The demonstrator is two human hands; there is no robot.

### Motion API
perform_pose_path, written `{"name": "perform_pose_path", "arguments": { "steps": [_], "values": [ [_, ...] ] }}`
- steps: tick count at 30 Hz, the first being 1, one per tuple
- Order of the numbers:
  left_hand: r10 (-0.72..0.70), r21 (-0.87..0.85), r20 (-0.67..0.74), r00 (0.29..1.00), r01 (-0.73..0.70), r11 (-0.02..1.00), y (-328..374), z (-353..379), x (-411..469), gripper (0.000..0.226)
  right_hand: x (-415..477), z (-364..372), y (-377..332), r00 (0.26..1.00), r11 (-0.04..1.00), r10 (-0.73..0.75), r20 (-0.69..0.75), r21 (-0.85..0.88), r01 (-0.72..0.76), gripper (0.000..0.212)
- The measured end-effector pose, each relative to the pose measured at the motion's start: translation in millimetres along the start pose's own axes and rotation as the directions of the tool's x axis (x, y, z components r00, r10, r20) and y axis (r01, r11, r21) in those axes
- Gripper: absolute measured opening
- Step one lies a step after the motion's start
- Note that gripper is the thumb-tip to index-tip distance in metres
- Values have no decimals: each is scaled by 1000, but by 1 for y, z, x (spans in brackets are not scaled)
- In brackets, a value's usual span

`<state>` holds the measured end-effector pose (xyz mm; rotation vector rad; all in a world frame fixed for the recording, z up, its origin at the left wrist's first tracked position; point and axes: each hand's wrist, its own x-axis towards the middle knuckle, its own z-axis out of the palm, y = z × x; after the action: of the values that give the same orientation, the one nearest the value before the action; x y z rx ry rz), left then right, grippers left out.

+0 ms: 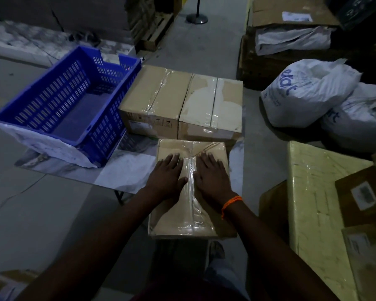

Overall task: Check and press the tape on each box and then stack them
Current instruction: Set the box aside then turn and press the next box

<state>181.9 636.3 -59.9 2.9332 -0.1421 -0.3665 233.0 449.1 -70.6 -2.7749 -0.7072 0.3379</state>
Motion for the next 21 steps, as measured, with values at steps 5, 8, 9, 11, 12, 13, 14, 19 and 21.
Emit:
{"name": "perform_pose_path", "arguments": {
  "steps": [5,8,9,11,12,13,14,19,21],
  "values": [
    [10,7,2,1000,-10,1000,0,2,-23,90,-24,-4,-1,1000,999,-8,12,42,7,65],
    [6,-13,12,1000,-5,1000,5,8,-49,96,-55,-1,-6,1000,995,16,4,98,-17,64],
    [14,-17,16,1000,-14,1000,7,12,-59,95,-66,2,-6,1000,996,11,6,93,-12,64],
    [46,-25,5,999,-46,999,11,22,-79,91,-85,11,-5,1000,999,-2,10,49,2,65],
    [62,-22,-15,998,-62,998,10,27,-87,89,-91,15,-5,1000,1000,-2,13,28,1,66],
    [73,-12,-38,997,-73,997,9,33,-93,86,-96,18,-5,1000,1000,2,15,12,-2,67],
    [79,0,-61,995,-79,997,7,38,-96,83,-98,20,-6,1000,1000,7,11,1,-7,68],
    [61,28,-120,991,-58,998,7,50,-90,79,-92,19,-14,999,999,50,3,4,-50,74],
    [67,37,-119,991,-63,997,7,51,-89,80,-92,19,-13,999,999,45,1,2,-45,70]
  ]
}}
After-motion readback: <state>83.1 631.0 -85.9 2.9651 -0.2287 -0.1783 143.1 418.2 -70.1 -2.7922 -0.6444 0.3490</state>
